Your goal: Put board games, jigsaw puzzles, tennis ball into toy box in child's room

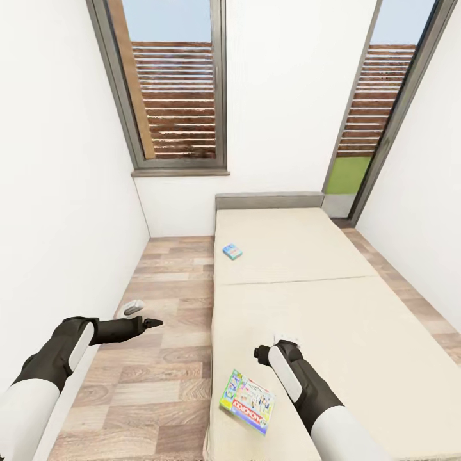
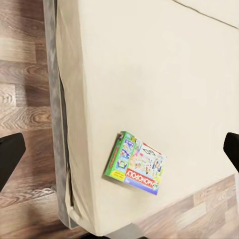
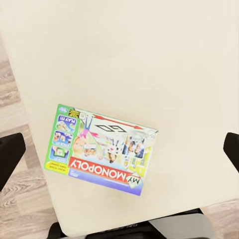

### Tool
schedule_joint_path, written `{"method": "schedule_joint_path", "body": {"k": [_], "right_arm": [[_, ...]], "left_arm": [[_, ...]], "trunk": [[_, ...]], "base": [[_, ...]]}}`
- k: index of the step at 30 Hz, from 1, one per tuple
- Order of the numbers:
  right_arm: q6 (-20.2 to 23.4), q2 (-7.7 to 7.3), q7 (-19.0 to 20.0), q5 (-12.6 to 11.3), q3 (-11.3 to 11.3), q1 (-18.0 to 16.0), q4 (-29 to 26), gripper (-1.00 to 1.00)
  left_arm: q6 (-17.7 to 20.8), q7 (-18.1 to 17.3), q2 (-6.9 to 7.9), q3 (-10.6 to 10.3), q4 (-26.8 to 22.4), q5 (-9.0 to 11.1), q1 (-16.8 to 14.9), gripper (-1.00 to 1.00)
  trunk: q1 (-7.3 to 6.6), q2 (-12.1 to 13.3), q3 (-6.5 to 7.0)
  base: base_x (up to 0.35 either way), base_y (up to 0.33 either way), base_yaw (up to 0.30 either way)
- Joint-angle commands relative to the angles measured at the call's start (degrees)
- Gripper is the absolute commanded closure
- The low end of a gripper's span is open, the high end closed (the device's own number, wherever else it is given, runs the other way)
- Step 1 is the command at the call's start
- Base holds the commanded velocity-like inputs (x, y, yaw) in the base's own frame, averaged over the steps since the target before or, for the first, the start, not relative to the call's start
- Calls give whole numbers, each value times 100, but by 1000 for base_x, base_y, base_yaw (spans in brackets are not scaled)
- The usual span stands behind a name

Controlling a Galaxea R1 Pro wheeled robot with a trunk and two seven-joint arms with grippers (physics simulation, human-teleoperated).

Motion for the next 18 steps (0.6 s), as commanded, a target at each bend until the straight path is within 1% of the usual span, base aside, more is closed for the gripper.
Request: {"method": "schedule_joint_path", "body": {"k": [1,18], "right_arm": [[7,-3,-59,-60,17,-5,-7,-100],[4,3,-59,-62,16,-5,-7,-100]], "left_arm": [[29,-15,0,10,-1,3,-6,-100],[29,-16,20,35,-1,3,-6,-100]], "trunk": [[3,-12,-21],[3,-12,-182]], "base": [[0,0,0],[0,0,0]]}}
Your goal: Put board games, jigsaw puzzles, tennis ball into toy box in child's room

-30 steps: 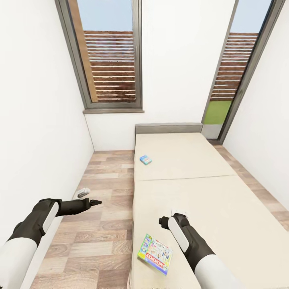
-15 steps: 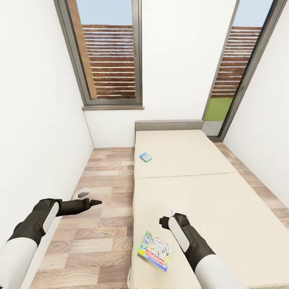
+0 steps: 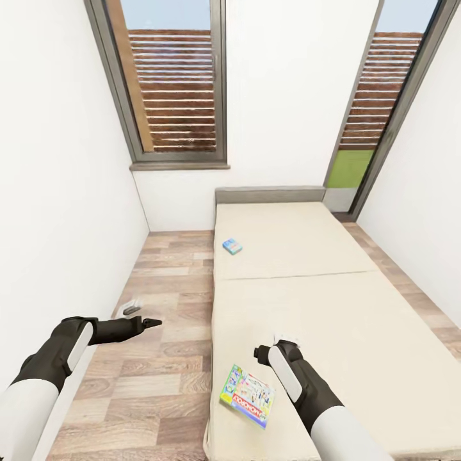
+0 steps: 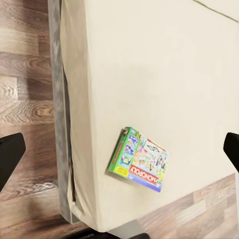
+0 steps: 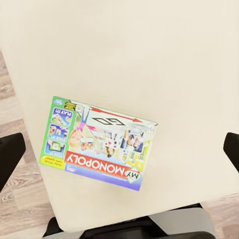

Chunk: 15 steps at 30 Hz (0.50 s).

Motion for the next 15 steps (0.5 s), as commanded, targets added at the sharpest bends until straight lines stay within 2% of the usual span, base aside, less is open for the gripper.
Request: {"method": "schedule_joint_path", "body": {"k": [1,15], "right_arm": [[6,-3,-59,-59,19,-5,-7,-100],[1,-10,-59,-66,25,-5,-2,-100]], "left_arm": [[29,-17,-1,10,-1,3,-4,-100],[29,-17,0,27,-1,3,-2,-100]], "trunk": [[3,-12,-21],[3,-12,-153]], "base": [[0,0,0],[0,0,0]]}}
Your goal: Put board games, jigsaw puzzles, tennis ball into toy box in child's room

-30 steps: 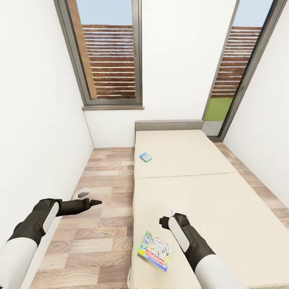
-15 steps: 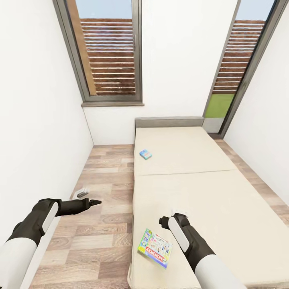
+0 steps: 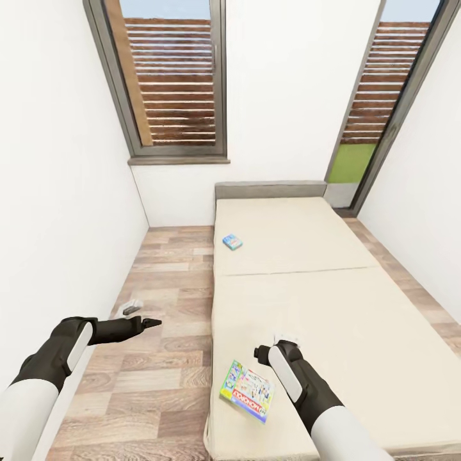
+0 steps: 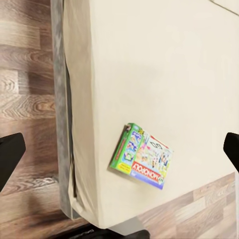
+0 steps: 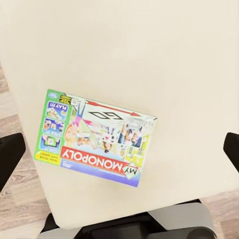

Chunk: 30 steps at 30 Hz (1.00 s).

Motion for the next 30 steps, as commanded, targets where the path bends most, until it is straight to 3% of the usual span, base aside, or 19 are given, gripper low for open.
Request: {"method": "schedule_joint_path", "body": {"k": [1,30], "right_arm": [[7,-3,-59,-60,18,-5,-6,-100],[-15,4,-59,-54,18,-5,3,-100]], "left_arm": [[29,-17,-1,10,-1,3,-4,-100],[29,-20,4,28,-8,3,-7,-100]], "trunk": [[3,-12,-21],[3,-12,-294]], "base": [[0,0,0],[0,0,0]]}}
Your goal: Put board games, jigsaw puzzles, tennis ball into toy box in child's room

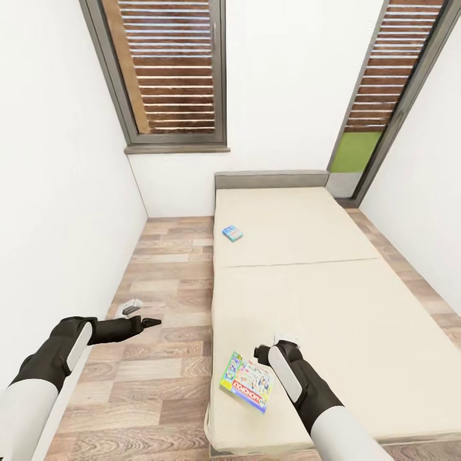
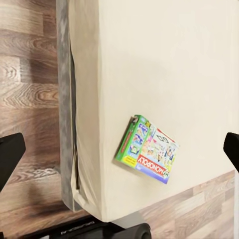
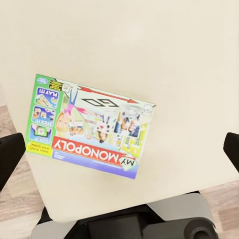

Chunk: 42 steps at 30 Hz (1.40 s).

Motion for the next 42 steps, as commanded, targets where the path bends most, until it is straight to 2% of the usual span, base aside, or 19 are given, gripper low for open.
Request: {"method": "schedule_joint_path", "body": {"k": [1,42], "right_arm": [[6,-3,-59,-57,18,-5,-7,-100],[3,-7,-59,-26,18,-5,-5,-100]], "left_arm": [[29,-18,0,10,-1,3,-3,-100],[29,-15,4,10,-3,3,-6,-100]], "trunk": [[3,-11,-20],[3,-11,-407]], "base": [[0,0,0],[0,0,0]]}}
